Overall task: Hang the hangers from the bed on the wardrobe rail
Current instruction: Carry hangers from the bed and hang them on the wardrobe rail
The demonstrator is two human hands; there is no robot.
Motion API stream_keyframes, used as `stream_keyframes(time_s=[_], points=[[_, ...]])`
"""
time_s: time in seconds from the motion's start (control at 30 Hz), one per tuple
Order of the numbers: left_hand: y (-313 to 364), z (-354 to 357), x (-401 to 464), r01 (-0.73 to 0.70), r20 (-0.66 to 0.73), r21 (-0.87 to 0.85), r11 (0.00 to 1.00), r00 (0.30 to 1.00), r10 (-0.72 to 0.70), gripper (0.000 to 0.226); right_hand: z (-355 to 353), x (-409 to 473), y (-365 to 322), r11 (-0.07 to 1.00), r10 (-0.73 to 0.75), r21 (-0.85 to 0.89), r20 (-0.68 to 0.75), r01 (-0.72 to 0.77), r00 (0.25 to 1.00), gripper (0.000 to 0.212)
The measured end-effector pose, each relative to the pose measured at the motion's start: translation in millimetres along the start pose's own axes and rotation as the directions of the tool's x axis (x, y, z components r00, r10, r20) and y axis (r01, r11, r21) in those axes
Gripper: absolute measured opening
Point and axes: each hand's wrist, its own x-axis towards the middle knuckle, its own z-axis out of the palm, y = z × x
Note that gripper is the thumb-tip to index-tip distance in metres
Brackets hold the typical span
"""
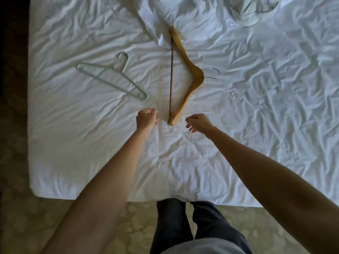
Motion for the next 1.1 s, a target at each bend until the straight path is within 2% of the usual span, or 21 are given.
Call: stream_keyframes(time_s=[0.13,0.27,0.33,0.4,0.47,0.53,0.6,0.7,0.83,1.03,1.1], points=[[15.3,-13.6,78.4,0.074,-0.095,-0.043,0.996,0.992,-0.078,0.024,-4.0,52.7,-24.5,0.999,0.033,0.013,-0.036,-0.032,0.999,0.023],[32.2,-24.4,158.2,0.039,-0.254,0.072,0.997,0.967,-0.02,0.039,3.6,111.8,-38.4,0.996,0.078,-0.036,-0.132,-0.083,0.988,0.022],[39.5,-25.4,184.6,0.029,-0.327,0.105,0.994,0.945,0.007,0.039,10.7,133.4,-41.3,0.992,0.11,-0.045,-0.196,-0.121,0.974,0.019],[40.0,-21.9,214.2,0.084,-0.348,0.084,0.993,0.936,-0.05,0.052,19.2,152.2,-44.3,0.988,0.132,-0.039,-0.297,-0.15,0.946,0.022],[37.2,-16.7,235.3,0.14,-0.327,0.12,0.983,0.941,-0.094,0.074,27.5,164.4,-46.4,0.985,0.175,0.077,-0.413,-0.157,0.894,0.026],[35.1,-10.2,251.6,0.154,-0.314,0.155,0.976,0.944,-0.099,0.084,34.6,173.4,-44.1,0.966,0.236,0.217,-0.497,-0.143,0.835,0.04],[35.2,-6.5,260.3,0.156,-0.325,0.189,0.969,0.942,-0.089,0.075,40.5,178.2,-38.3,0.957,0.259,0.25,-0.518,-0.145,0.815,0.044],[38.4,-6.1,263.5,0.159,-0.34,0.197,0.968,0.937,-0.084,0.053,37.8,179.5,-33.5,0.972,0.218,0.188,-0.51,-0.139,0.832,0.036],[34.2,-11.9,250.2,0.146,-0.313,0.123,0.982,0.944,-0.101,0.047,26.2,172.2,-34.7,0.985,0.169,0.102,-0.472,-0.137,0.865,0.022],[20.4,-20.6,181.0,0.061,-0.353,0.102,0.993,0.935,-0.022,0.034,25.1,117.7,-53.2,0.935,0.153,0.354,-0.428,0.009,0.891,0.011],[14.1,-27.8,151.9,-0.007,-0.344,0.036,0.999,0.939,0.019,0.029,25.6,91.2,-60.2,0.93,0.12,0.366,-0.413,0.044,0.903,0.009]])
